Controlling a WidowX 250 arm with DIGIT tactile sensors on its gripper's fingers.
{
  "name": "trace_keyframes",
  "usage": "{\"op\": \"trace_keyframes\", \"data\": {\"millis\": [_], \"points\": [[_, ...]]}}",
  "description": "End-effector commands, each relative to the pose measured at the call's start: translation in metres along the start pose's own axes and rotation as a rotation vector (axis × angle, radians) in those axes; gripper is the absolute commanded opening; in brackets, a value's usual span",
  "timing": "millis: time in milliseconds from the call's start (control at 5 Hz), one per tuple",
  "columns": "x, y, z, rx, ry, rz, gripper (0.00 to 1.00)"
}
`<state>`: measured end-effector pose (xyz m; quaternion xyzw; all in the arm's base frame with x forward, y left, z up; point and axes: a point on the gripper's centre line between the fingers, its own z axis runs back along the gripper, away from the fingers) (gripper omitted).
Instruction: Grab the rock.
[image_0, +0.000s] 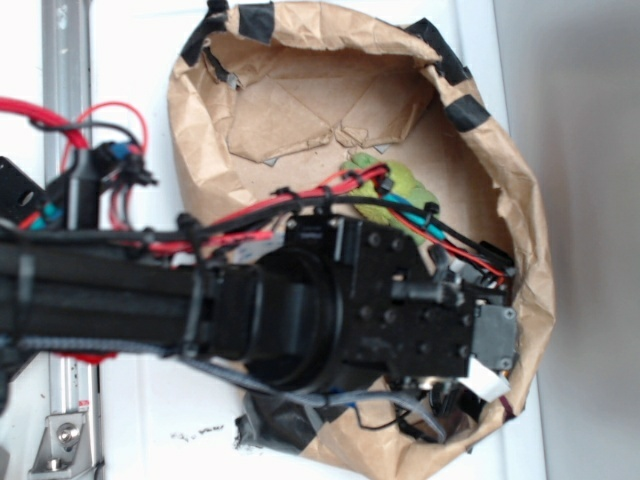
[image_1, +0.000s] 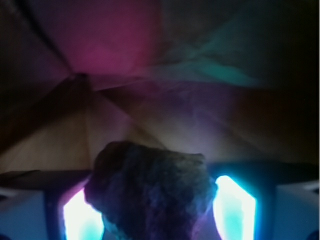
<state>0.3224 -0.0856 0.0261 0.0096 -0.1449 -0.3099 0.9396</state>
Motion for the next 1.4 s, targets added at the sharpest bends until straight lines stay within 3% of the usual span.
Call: {"op": "trace_keyframes", "data": {"millis": [0, 200, 400, 600, 800, 1200], "points": [[-0.001, 0.018, 0.038, 0.019, -0.123, 0.231, 0.00], [-0.013, 0.034, 0.076, 0.010, -0.149, 0.376, 0.00], [-0.035, 0.054, 0.120, 0.064, -0.089, 0.518, 0.00], [-0.039, 0.055, 0.154, 0.039, 0.032, 0.660, 0.00], [-0.035, 0.045, 0.165, 0.070, 0.086, 0.682, 0.00], [-0.038, 0.035, 0.162, 0.052, 0.118, 0.692, 0.00]]}}
